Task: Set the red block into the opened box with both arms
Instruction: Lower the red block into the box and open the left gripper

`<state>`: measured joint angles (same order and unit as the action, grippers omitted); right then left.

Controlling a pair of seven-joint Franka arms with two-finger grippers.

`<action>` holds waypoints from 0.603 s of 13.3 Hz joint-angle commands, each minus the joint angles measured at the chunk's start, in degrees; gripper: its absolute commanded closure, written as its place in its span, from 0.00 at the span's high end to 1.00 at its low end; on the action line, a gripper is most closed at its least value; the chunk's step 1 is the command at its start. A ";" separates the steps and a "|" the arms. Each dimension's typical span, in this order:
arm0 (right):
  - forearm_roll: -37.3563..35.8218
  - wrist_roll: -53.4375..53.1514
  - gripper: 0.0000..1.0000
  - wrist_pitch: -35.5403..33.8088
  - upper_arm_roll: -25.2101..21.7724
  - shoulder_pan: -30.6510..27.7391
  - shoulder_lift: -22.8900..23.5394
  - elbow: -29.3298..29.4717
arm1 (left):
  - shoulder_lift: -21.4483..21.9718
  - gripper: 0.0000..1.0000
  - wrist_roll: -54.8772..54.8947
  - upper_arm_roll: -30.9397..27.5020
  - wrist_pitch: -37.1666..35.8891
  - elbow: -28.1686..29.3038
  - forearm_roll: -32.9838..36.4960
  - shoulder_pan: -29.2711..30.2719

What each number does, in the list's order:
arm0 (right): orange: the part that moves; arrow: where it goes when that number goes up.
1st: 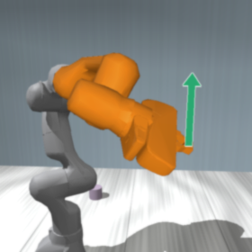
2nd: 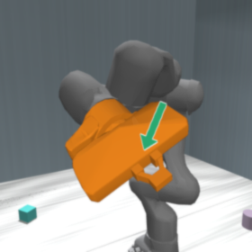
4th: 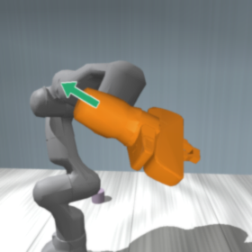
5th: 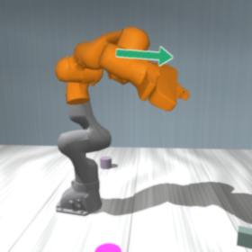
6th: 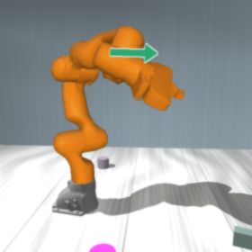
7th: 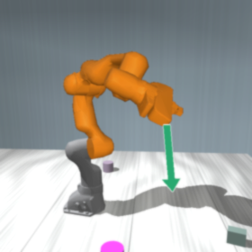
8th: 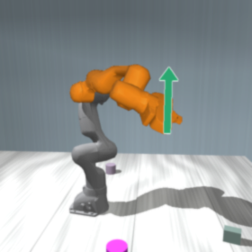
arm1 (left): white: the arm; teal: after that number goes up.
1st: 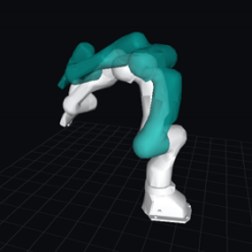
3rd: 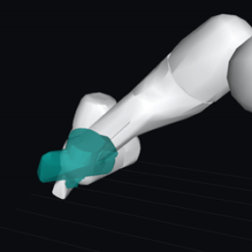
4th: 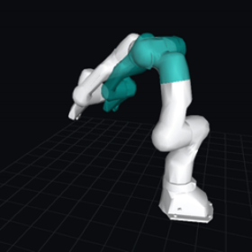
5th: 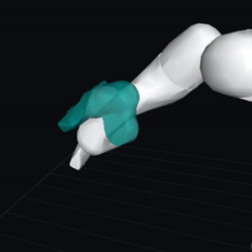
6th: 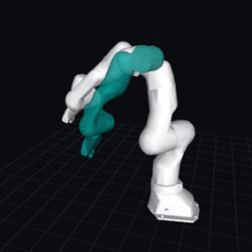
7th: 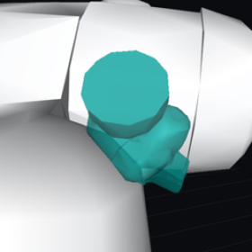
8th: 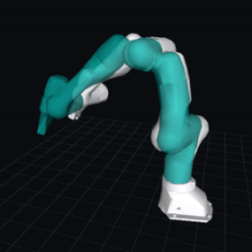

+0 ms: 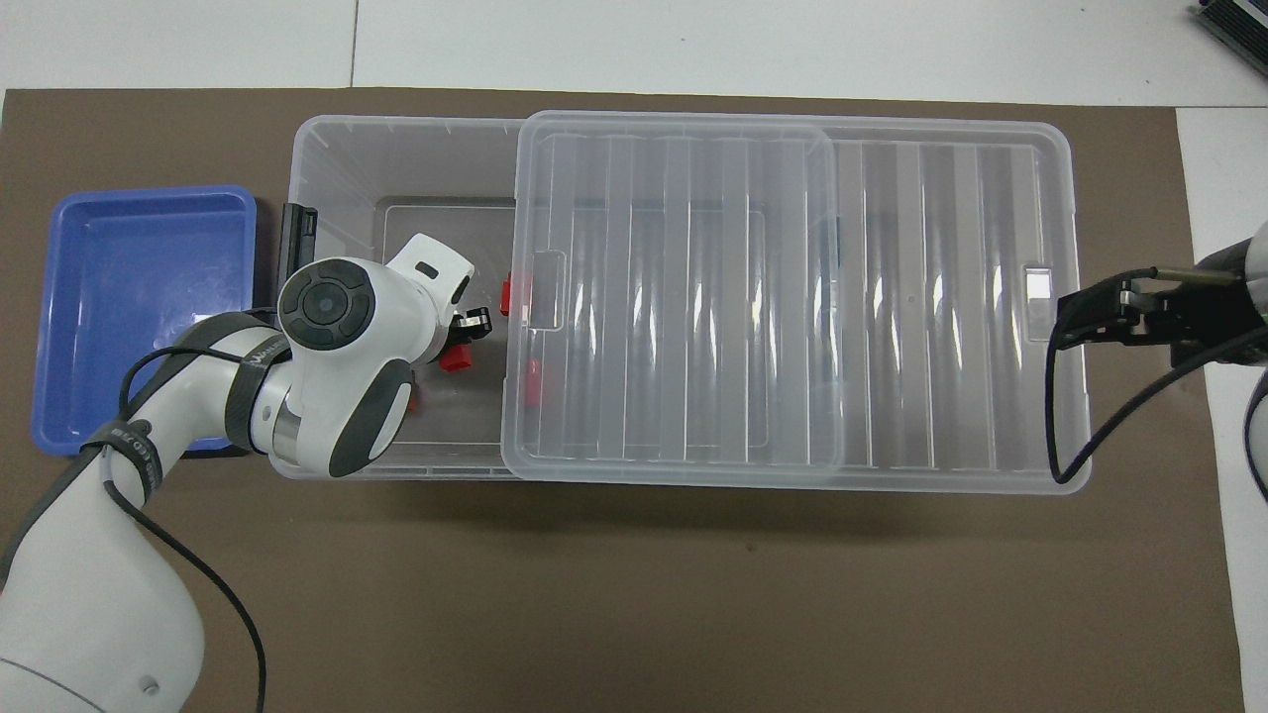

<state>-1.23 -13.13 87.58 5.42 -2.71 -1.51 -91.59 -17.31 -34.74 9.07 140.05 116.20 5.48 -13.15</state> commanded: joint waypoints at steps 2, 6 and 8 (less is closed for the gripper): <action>0.09 1.53 1.00 0.31 0.12 -0.37 -0.69 -1.04 | -0.88 0.00 -0.15 -0.28 3.21 1.40 1.20 -0.38; 0.09 1.70 1.00 1.88 0.12 -0.72 -0.78 -1.83 | -0.89 0.30 -0.06 -0.28 3.13 1.40 2.69 -0.38; 0.09 1.79 1.00 2.06 0.12 -0.72 -0.78 -1.83 | -0.89 0.56 -0.06 -0.28 2.69 1.40 3.05 -0.29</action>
<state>-1.25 -13.13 88.24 5.41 -2.74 -1.51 -91.99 -18.07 -34.74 9.17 141.40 116.43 7.07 -13.18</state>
